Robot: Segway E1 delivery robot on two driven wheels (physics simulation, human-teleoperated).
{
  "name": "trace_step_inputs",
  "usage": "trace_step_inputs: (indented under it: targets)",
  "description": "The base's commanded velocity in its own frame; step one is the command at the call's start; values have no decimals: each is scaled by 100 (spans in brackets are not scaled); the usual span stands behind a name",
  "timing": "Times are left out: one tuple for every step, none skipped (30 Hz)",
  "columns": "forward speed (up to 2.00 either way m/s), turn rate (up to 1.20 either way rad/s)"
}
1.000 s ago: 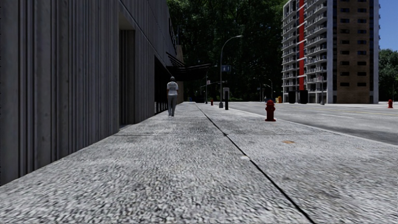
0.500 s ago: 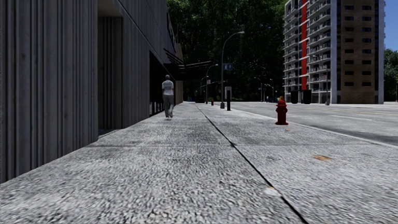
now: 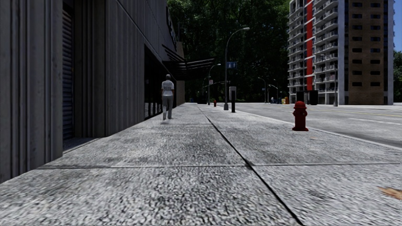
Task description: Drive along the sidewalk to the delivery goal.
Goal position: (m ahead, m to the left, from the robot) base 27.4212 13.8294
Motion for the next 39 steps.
trace_step_inputs:
  targets:
    - [200,0]
    - [200,0]
    - [200,0]
    - [200,0]
    - [200,0]
    - [200,0]
    - [200,0]
    - [200,0]
    - [200,0]
    - [200,0]
    - [200,0]
    - [200,0]
    - [200,0]
    - [200,0]
    - [200,0]
    - [200,0]
    - [200,0]
    - [200,0]
    - [200,0]
    - [200,0]
    - [200,0]
    - [200,0]
    - [200,0]
    - [200,0]
    - [200,0]
    - [200,0]
    - [200,0]
    - [200,0]
    - [200,0]
    - [200,0]
    - [200,0]
    - [200,0]
    - [200,0]
    - [200,0]
    - [200,0]
    - [200,0]
    - [200,0]
    - [200,0]
    - [200,0]
